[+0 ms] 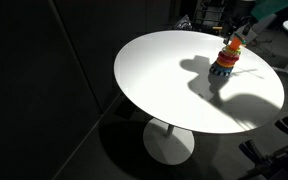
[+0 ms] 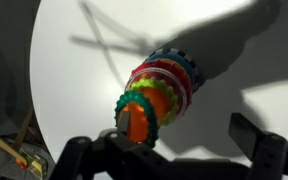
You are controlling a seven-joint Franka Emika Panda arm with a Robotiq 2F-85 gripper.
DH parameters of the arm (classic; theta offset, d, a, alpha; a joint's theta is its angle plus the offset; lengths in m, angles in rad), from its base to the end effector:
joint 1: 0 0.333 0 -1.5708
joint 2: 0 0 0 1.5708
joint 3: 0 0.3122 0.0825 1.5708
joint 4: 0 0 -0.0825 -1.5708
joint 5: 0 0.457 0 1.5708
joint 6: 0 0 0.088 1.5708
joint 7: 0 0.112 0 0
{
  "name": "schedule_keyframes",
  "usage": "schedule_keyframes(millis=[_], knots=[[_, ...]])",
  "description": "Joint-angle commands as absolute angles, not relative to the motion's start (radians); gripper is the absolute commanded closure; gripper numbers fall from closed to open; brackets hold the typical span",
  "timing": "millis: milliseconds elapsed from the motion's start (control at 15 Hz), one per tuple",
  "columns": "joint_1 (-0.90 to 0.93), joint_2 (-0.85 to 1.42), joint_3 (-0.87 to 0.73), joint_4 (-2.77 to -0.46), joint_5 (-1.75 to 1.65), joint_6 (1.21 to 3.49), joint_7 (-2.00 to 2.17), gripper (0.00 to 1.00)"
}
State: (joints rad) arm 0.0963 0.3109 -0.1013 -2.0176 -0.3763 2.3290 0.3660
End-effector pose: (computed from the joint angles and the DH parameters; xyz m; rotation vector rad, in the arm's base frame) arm 0.6519 -0.0106 0.2412 2.8380 -0.1498 0.0762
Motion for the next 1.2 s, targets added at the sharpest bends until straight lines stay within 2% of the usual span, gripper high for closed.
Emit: schedule_keyframes(millis=[0,1133], knots=[[0.091,0.312,-0.102,-2.017,-0.376,2.341,0.380,0.00],[0.091,0.341,-0.103,-1.988,-0.374,2.333,0.376,0.00]])
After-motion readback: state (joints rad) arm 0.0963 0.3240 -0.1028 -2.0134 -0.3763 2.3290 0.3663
